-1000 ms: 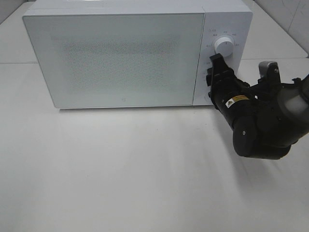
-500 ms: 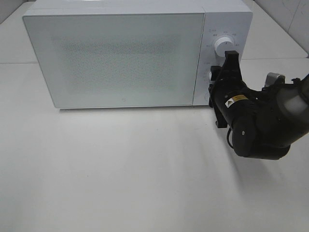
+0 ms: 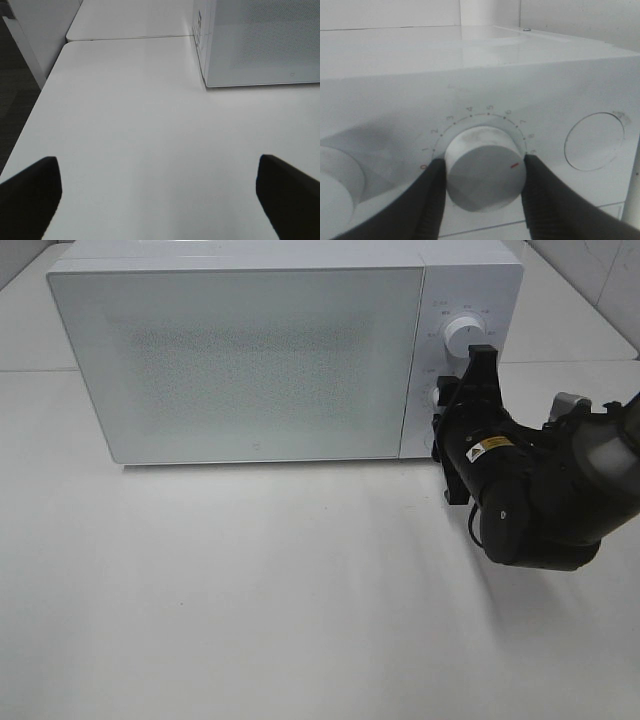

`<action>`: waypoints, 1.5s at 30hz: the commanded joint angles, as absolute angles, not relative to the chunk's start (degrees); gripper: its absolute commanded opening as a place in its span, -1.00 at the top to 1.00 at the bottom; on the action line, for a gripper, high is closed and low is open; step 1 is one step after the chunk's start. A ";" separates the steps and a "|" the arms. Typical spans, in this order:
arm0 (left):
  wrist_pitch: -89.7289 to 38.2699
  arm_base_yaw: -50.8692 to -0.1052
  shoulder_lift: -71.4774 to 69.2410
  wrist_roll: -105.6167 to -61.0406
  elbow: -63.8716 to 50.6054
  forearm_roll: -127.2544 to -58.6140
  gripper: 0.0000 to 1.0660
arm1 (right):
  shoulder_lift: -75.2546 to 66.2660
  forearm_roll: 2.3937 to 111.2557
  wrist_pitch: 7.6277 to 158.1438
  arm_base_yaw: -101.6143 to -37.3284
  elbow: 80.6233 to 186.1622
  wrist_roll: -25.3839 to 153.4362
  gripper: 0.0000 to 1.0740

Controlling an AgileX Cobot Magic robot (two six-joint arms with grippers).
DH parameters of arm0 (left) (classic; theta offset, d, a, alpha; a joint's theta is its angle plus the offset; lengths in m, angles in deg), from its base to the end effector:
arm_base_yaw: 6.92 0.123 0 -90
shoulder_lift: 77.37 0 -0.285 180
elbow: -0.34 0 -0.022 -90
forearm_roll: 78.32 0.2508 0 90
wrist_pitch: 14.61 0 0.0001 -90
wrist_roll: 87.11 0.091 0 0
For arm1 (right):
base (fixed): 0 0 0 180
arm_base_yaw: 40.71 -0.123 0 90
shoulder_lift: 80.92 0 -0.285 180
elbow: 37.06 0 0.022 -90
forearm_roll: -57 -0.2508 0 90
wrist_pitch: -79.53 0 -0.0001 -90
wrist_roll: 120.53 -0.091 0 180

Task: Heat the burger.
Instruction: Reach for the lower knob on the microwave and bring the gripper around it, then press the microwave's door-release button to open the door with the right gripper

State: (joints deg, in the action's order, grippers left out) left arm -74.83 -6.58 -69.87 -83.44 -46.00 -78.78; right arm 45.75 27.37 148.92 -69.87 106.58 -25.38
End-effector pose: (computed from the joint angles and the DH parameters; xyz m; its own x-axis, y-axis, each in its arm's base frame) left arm -0.0100 -0.0007 0.2888 -0.4069 0.0576 -0.9116 0.0249 0.9983 0.0520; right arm 0.3214 0.1312 0.1090 -0.0197 0.9983 0.0553 0.1004 -0.0531 0.9935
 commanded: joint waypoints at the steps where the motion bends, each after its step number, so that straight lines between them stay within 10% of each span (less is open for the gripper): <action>1: -73.97 -6.52 -70.73 -83.67 -46.00 -78.72 -0.84 | 45.64 27.03 161.70 -68.84 109.16 -25.33 0.71; 24: -73.97 -6.52 -70.73 -83.67 -46.00 -78.72 -0.84 | 45.52 22.28 161.75 -68.84 108.87 -18.74 -0.17; 45: -73.97 -6.52 -70.73 -83.67 -46.00 -78.72 -0.84 | 33.89 32.24 160.21 -69.07 94.09 -10.95 -0.18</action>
